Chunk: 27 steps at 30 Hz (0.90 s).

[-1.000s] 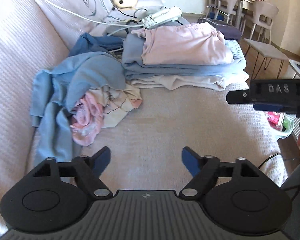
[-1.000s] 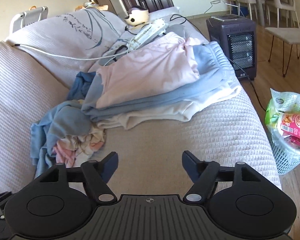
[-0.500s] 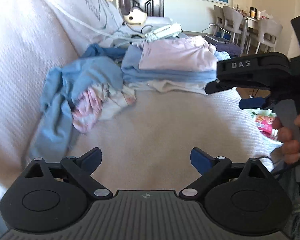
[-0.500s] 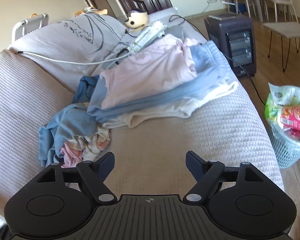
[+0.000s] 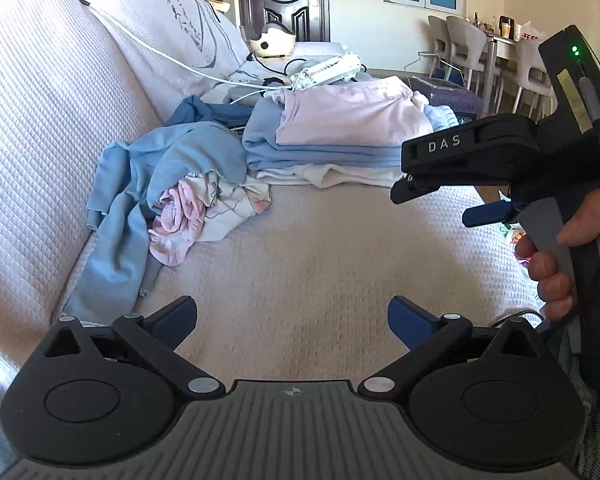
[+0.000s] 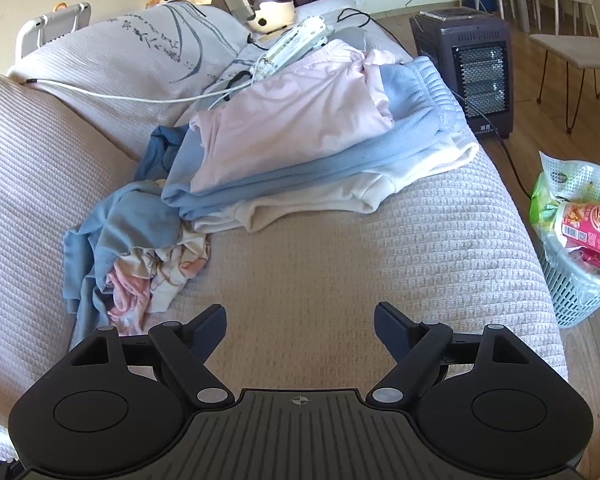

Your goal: Fold clothes

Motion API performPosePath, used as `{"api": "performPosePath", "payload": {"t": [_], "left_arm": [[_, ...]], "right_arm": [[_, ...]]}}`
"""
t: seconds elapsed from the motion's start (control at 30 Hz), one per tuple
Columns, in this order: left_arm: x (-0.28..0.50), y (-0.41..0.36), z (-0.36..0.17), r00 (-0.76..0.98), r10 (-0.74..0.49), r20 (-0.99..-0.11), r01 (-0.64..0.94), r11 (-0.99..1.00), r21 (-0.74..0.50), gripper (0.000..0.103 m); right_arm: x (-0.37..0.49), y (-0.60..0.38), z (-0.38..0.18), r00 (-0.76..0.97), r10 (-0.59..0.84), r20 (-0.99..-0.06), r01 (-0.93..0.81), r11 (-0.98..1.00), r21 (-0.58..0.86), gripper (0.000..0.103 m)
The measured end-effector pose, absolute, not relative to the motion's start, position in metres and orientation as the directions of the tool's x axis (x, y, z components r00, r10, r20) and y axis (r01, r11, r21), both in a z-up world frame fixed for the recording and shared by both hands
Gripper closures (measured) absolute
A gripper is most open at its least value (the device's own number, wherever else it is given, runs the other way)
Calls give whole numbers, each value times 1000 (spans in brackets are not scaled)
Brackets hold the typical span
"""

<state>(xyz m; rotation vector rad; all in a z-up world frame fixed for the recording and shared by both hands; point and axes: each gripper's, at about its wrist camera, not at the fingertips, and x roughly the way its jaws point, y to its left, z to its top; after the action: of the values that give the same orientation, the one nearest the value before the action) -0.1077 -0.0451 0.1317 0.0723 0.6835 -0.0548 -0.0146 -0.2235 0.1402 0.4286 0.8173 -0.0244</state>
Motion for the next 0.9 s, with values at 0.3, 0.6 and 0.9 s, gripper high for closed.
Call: {"api": "performPosePath", "payload": {"t": [0.3,0.6,0.9], "left_arm": [[-109,-49,129,771,-16,-637,78,995,69,1],[-109,-48,126,762,-26,-647,86,994,61,1],[-111,-40,126,767,-82,-636,75,996,-38,1]], "right_arm": [[-15,-224,141,694,150,-704,175,913,368,19],[-15,-225,141,697,155,-700,173,911,373,18],[-15,-226,142,700,158,-697,169,911,375,18]]}}
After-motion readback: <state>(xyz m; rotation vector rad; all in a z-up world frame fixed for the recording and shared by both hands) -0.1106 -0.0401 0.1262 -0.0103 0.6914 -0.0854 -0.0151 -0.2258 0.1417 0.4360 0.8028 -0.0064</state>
